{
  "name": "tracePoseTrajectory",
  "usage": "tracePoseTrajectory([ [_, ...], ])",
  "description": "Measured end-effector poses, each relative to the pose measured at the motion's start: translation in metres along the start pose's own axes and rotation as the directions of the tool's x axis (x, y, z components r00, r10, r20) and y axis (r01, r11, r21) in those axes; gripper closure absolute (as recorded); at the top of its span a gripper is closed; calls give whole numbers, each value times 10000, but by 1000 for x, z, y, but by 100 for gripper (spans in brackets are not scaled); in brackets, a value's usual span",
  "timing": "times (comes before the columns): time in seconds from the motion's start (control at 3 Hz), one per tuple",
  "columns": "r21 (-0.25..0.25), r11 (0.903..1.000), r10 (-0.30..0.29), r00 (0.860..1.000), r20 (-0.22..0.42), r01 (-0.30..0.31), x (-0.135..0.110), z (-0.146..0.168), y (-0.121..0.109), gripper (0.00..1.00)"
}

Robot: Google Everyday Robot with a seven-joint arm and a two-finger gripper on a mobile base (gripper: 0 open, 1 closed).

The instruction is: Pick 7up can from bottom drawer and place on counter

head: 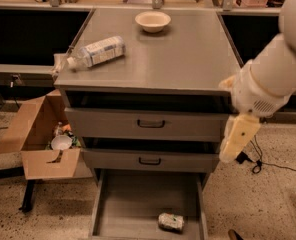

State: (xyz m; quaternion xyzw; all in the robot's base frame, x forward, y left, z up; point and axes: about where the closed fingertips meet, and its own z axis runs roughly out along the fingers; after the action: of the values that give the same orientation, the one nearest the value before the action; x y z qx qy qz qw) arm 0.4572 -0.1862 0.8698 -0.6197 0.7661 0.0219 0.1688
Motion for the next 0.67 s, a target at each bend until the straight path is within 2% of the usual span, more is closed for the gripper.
tracePoseTrajectory([
  [0.33, -723, 9974, 75, 9981, 608, -31, 6, 66, 11, 0],
  [0.67, -723, 9974, 76, 9981, 608, -32, 6, 66, 11, 0],
])
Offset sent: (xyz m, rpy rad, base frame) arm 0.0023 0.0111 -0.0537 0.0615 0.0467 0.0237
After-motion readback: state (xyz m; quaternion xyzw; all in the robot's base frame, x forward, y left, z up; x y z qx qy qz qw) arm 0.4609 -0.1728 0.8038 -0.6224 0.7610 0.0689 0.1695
